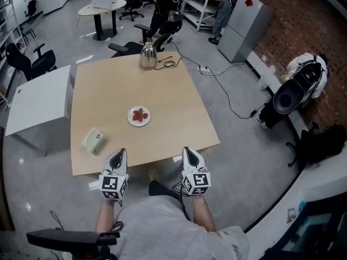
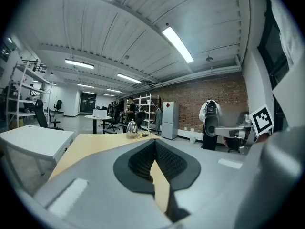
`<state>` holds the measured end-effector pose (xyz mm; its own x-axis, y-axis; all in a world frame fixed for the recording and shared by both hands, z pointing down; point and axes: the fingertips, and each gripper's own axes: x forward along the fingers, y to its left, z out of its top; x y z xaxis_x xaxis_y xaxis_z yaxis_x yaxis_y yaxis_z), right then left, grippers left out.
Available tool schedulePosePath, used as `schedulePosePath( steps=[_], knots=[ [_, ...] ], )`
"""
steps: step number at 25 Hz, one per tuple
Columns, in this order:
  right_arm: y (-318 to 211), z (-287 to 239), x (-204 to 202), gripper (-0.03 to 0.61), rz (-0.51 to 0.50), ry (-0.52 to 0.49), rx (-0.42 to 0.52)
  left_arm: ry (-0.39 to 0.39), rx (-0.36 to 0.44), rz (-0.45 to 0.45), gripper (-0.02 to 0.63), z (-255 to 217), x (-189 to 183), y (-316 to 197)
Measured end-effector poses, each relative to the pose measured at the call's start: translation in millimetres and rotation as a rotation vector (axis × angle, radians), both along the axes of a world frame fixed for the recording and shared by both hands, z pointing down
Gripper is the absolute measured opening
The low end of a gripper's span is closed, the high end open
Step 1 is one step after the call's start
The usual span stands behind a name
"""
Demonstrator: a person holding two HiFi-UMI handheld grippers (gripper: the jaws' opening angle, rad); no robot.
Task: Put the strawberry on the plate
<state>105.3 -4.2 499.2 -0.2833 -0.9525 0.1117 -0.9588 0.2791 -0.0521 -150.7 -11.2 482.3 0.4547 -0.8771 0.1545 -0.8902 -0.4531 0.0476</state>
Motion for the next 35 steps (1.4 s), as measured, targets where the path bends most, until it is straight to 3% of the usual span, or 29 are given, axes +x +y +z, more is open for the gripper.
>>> schedulePosePath(
  steps=[35],
  knots=[
    [2.4, 5.9, -17.6, 0.006, -0.039, 0.003, -0.02, -0.011, 0.002, -0.006, 0.02, -0.9, -7.4, 6.4]
  ],
)
